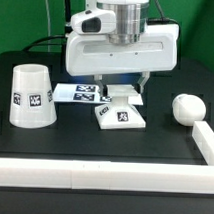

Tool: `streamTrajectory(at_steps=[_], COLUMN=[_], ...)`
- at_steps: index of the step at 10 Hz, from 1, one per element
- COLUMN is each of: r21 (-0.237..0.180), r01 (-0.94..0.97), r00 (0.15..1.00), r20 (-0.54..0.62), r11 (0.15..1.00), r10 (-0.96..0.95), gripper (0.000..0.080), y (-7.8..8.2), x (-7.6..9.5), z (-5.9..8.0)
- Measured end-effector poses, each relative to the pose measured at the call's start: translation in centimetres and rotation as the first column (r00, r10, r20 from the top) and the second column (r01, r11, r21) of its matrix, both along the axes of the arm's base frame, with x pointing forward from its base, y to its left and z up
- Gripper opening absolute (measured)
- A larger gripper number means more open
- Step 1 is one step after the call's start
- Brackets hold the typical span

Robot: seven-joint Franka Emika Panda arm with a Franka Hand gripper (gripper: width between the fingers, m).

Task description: Assemble lamp

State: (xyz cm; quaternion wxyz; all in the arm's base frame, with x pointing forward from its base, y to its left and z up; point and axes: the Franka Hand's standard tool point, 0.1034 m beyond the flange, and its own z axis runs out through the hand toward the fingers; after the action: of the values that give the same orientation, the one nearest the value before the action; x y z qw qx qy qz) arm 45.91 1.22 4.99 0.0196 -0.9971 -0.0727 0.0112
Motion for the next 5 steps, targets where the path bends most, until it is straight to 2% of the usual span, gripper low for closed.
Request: streamTrajectory(at_steps=[5], r21=[0.0], r01=[0.0], r00=[1.0], r20=[0.0], r11=[1.0], r10=[0.0], gripper=[0.0534], y=[0.01], x=[0.0], z=[0.0])
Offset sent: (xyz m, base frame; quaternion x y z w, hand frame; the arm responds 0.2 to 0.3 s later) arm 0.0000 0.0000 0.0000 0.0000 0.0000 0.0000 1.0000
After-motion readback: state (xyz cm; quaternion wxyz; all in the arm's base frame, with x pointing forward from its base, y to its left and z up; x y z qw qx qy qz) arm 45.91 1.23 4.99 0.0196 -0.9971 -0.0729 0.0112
